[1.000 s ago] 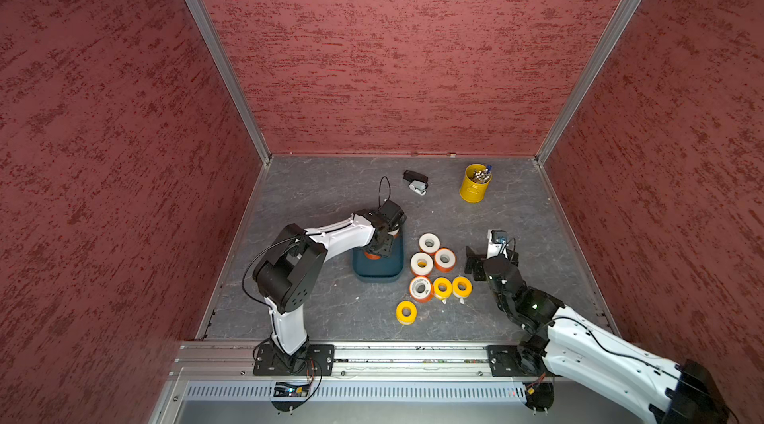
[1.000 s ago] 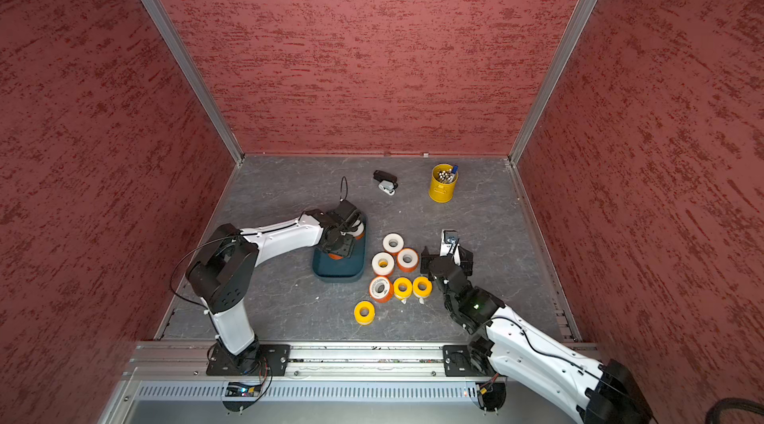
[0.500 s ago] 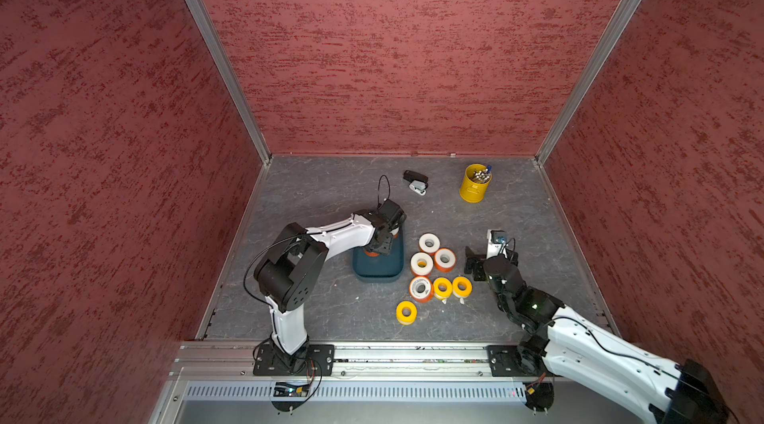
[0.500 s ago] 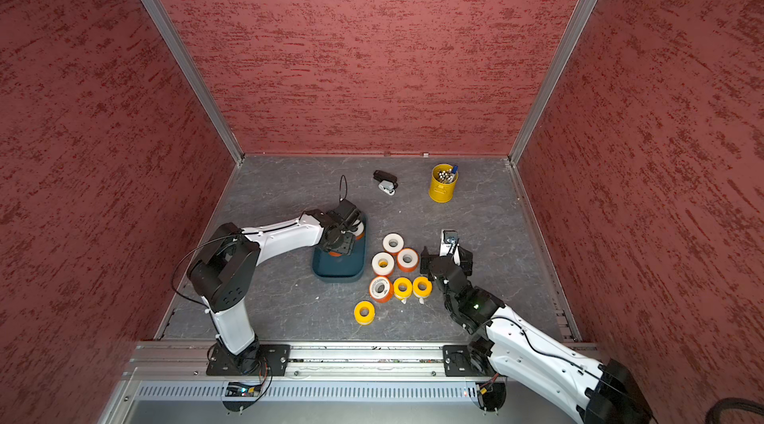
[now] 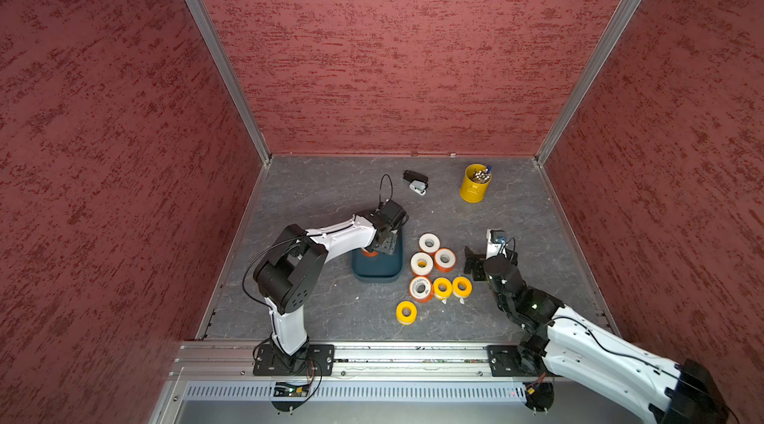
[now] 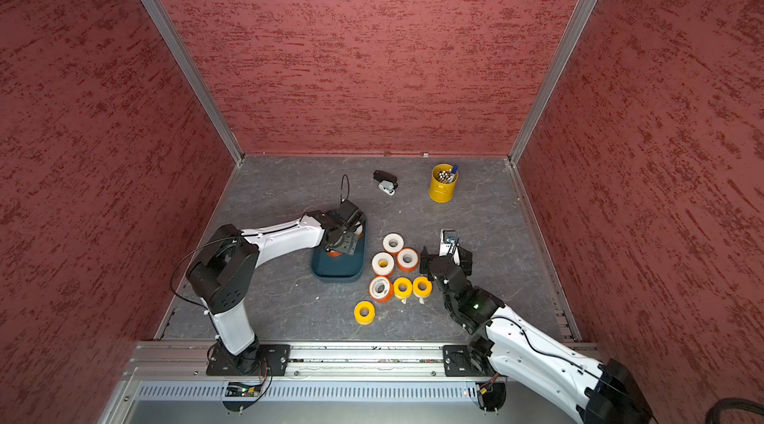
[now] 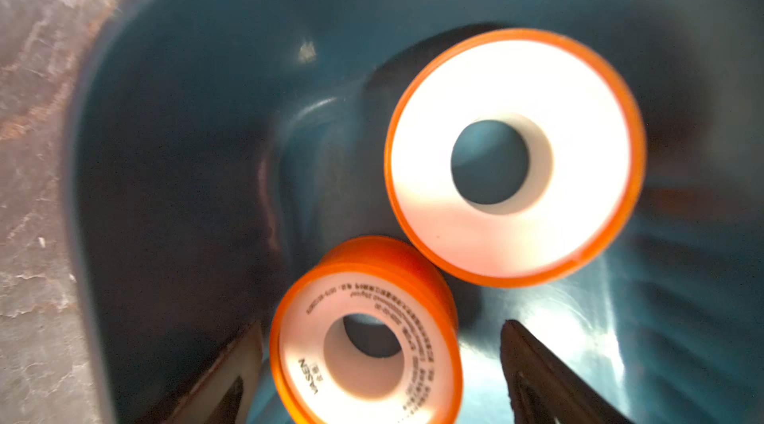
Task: Put the sealing tape into the storage box
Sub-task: Place the sealing tape in the storage box, then pick up the sealing tape at the center of the board.
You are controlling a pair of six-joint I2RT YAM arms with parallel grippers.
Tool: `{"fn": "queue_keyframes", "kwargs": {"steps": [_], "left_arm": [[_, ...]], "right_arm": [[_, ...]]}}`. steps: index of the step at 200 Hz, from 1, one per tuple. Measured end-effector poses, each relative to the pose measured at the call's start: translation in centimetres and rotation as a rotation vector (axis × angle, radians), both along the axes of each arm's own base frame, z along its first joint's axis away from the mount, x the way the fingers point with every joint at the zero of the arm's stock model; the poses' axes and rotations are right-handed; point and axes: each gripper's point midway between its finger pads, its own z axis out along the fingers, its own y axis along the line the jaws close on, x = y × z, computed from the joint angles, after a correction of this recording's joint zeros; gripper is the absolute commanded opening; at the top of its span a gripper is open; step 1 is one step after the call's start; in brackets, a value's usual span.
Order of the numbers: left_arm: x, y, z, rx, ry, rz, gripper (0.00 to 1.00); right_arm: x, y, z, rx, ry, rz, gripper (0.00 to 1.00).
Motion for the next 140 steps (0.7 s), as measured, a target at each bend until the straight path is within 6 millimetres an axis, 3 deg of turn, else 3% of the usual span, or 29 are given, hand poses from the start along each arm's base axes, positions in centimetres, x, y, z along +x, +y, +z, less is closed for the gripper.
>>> {"fn": "queue_keyframes", "kwargs": {"steps": [34,73,103,140], "left_arm": [[-0.7,-1.0,2.6,-0.022,-0.045,-0.034,0.92],[-1.4,-1.4,8.1,-0.116,-0.153,-0.048,0.91],[-3.0,1.0,11.6,-0.188,-0.240,-0.008,0.91],[-6.2,5.5,11.7,-0.215,-0.292,0.067,0.91]], "right_arm": [[0.0,0.0,0.0,0.000,-0.001,0.001,0.98],[0.0,0.1,-0.1,-0.004,0.002,0.002,0.98],[0.0,0.2,-0.3,-0.011,0.010,0.013,0.98],[0.0,0.5,-0.8,-0.019,0.029,0.026,0.98]]}}
